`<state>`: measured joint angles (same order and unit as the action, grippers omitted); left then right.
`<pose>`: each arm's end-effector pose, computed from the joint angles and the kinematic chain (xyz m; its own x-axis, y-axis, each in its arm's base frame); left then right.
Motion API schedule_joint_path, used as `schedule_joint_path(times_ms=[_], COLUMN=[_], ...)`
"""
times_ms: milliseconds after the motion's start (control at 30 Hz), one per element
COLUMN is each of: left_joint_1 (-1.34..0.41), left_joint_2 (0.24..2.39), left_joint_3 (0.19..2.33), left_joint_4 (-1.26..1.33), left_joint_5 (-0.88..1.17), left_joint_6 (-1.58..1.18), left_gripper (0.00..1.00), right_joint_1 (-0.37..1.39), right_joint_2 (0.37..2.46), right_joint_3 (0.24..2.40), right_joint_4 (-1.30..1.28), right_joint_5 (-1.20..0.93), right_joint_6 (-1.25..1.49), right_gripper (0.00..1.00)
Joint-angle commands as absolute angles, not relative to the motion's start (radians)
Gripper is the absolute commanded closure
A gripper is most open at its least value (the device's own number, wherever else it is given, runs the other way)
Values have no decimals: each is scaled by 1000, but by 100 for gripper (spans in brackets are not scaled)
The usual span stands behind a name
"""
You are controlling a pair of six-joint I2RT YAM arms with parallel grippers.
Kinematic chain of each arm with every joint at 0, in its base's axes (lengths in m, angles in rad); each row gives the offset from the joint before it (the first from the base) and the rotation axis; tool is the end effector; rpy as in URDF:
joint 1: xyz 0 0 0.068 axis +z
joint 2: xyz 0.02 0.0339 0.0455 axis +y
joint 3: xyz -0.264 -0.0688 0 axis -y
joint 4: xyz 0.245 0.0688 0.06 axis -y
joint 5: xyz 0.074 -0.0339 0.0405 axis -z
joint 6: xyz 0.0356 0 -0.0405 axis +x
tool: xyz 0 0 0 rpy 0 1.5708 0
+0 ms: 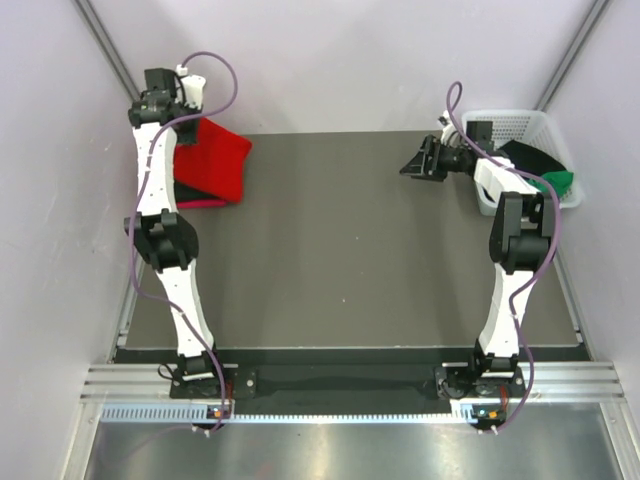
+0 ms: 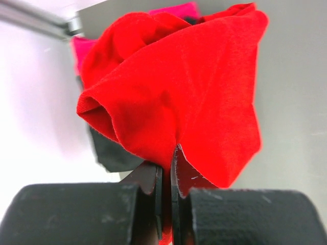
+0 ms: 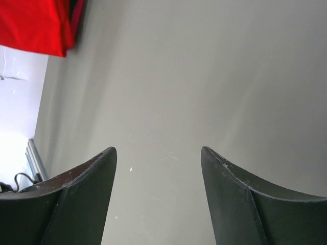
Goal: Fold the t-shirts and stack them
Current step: Neatly place the folded tshirt to the corner
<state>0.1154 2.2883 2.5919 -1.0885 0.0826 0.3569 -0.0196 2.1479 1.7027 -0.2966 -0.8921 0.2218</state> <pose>0.4840 0.0531 0.3655 -0.6776 0.2720 -0.6832 0.1921 0.9623 0.1925 0.4825 0.0183 0.2183 -0.7825 0.1535 -0.6035 -0.3991 0.6203 0.6752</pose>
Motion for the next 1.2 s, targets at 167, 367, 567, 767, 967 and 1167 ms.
schedule_joint_path(times_ms=[167,367,567,767,967,1167], left_joint_1=[192,193,193,202,225,244], left_joint_2=[2313,2376,2445,2482,2479,2468], left_joint_3=[2663,2661,2661,2663,2681,2663], left_joint_4=[-988,-956,-876,-842,-830,-834], left_joint_5=[31,8,-69,-130,-170,-175], left_joint_6=[420,463,505,497,506,535], left_gripper=[100,100,100,100,100,100], right_joint_1=[-8,32,41,41,46,54], right_joint_2=[2100,2099,2095,2091,2095,2117], right_joint_3=[1694,1681,1669,1661,1660,1677], right_joint_4=[-253,-249,-245,-247,-245,-241], right_joint_5=[-907,-902,-897,-893,-890,-891], right_joint_6=[216,213,210,204,202,210], right_gripper=[33,33,33,33,33,33])
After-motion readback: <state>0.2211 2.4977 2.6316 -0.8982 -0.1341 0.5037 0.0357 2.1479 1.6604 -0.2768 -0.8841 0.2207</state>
